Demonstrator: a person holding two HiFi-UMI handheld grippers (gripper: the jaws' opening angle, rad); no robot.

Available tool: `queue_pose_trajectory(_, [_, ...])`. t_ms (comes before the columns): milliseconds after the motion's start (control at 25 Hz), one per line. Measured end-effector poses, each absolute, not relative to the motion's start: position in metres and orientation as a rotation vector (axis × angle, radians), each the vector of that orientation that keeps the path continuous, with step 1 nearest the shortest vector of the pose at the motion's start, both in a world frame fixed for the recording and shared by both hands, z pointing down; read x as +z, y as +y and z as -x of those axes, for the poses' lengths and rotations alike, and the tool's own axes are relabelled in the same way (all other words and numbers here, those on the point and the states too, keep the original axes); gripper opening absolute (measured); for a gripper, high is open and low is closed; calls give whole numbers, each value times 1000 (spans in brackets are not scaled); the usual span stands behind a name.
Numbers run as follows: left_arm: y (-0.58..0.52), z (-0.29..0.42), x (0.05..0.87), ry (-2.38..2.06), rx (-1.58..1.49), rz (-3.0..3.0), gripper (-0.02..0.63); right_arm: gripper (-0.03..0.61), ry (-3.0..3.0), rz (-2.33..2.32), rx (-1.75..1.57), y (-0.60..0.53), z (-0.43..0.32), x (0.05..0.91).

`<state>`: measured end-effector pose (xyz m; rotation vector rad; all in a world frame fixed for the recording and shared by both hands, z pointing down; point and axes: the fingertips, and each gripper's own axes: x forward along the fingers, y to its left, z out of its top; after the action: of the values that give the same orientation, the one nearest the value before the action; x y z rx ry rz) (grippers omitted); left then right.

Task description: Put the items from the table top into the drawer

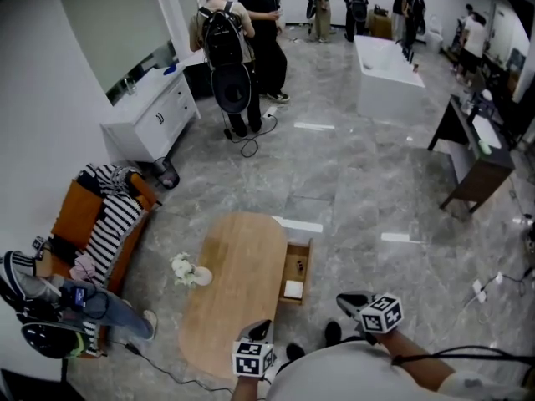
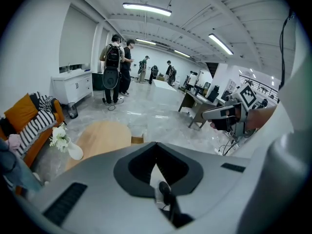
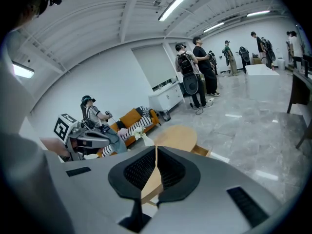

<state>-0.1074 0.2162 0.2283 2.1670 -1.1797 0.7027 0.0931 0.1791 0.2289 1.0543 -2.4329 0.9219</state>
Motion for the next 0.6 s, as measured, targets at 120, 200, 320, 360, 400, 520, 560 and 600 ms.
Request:
queue_pose_trajectory(120, [220,106,230,-1189,703,-2154,2,40,-2439,-1049,910,179,-97,229])
queue_pose_trajectory(200, [220,103,231,-1198,697,-2150,2,40,-2442,-1044,900,177,-101,229])
queue_pose_trajectory(320, [221,102,232,-1209,683,-2137,2,40,-2445,-1035,899,176,-103,229])
queue_pose_trajectory(360, [221,102,232,-1210,684,-2133,2,40,-2446,-1033,901,176,-102,227])
queue_pose_trajectory(400, [221,102,231,-1211,688,-2130,2,41,-2447,-1031,901,176,-102,226])
queue_pose_trajectory(520, [219,102,229,-1209,695,-2126,2,40,-2446,-1026,897,175,-102,224])
queue_pose_trajectory(560, [218,101,229,-1209,695,-2125,2,40,-2445,-1024,894,174,-103,224])
queue_pose_trajectory(600, [218,101,229,-1210,695,-2125,2,40,-2445,-1022,892,174,-103,225])
